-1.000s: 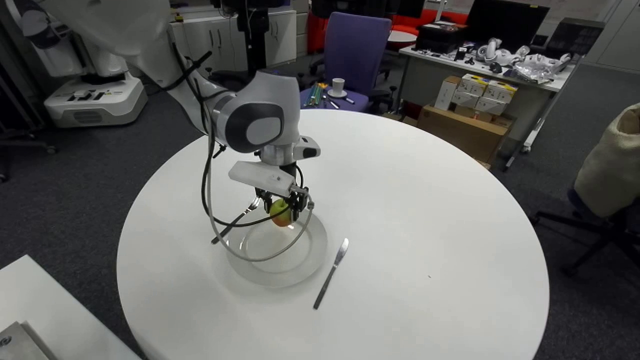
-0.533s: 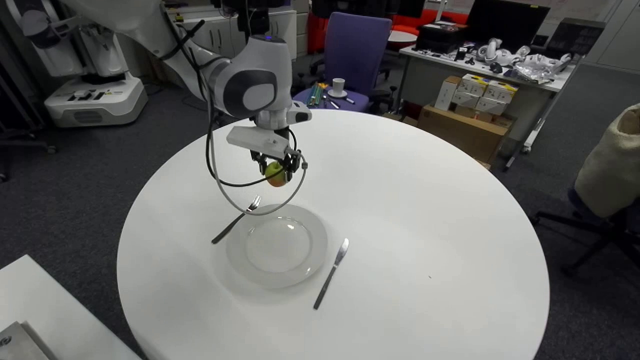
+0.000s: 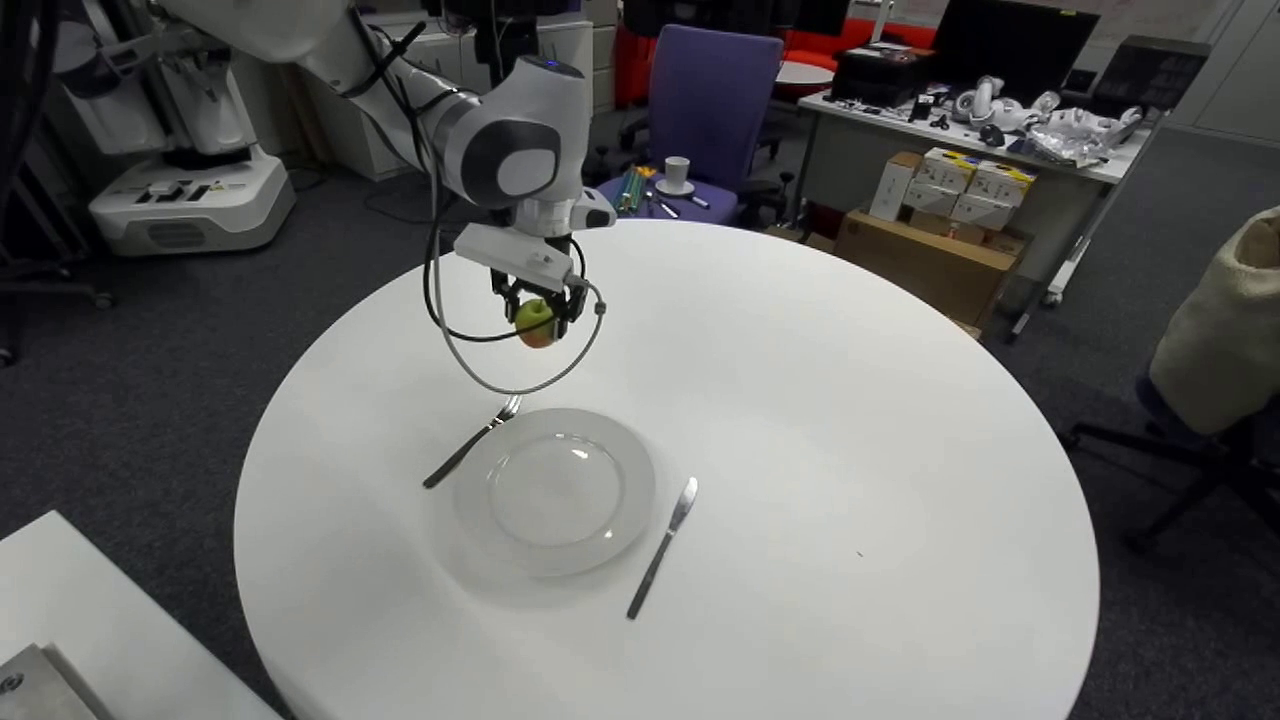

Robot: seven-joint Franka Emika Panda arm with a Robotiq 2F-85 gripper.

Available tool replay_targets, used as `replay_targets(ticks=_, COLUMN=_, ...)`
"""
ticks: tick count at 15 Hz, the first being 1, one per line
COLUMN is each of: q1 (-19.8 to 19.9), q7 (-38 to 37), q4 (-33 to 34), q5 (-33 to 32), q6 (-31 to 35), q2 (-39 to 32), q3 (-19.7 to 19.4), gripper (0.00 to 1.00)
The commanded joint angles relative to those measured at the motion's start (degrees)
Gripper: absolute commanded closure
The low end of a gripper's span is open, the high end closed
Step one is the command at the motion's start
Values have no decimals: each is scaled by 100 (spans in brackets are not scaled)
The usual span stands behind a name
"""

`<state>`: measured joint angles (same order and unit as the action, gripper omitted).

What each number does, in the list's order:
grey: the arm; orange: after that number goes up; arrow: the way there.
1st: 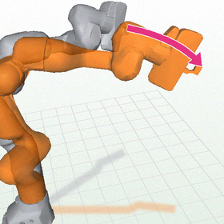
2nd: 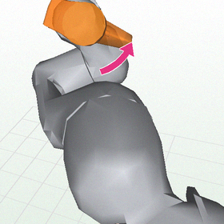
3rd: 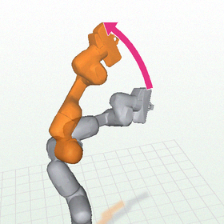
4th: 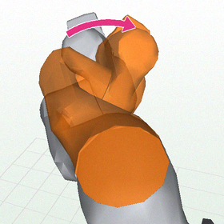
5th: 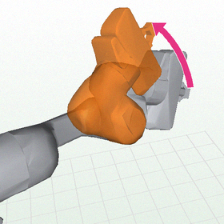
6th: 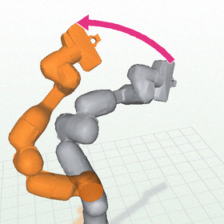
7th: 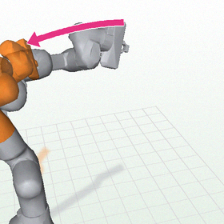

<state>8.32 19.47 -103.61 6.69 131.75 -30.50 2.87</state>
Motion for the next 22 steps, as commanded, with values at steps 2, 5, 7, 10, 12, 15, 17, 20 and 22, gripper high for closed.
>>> replay_targets(ticks=2, q1=-73, q7=-50, q4=735, q5=-28, q6=-548, q2=-485, q3=57, gripper=52)
replay_targets(ticks=5, q1=-172, q7=-113, q4=942, q5=-140, q6=-643, q2=-728, q3=21, gripper=52)
replay_targets(ticks=7, q1=-245, q7=-172, q4=1048, q5=-247, q6=-669, q2=-882, q3=-29, gripper=52)
replay_targets(ticks=10, q1=-318, q7=-251, q4=1159, q5=-440, q6=-668, q2=-1063, q3=-102, gripper=52)
replay_targets(ticks=12, q1=-355, q7=-292, q4=1219, q5=-579, q6=-658, q2=-1165, q3=-154, gripper=52)
replay_targets(ticks=15, q1=-381, q7=-320, q4=1316, q5=-719, q6=-670, q2=-1278, q3=-196, gripper=52)
replay_targets(ticks=17, q1=-393, q7=-322, q4=1363, q5=-777, q6=-673, q2=-1331, q3=-204, gripper=52)
replay_targets(ticks=20, q1=-394, q7=-320, q4=1420, q5=-810, q6=-674, q2=-1360, q3=-197, gripper=52)
replay_targets(ticks=22, q1=-392, q7=-306, q4=1444, q5=-804, q6=-644, q2=-1373, q3=-185, gripper=52)
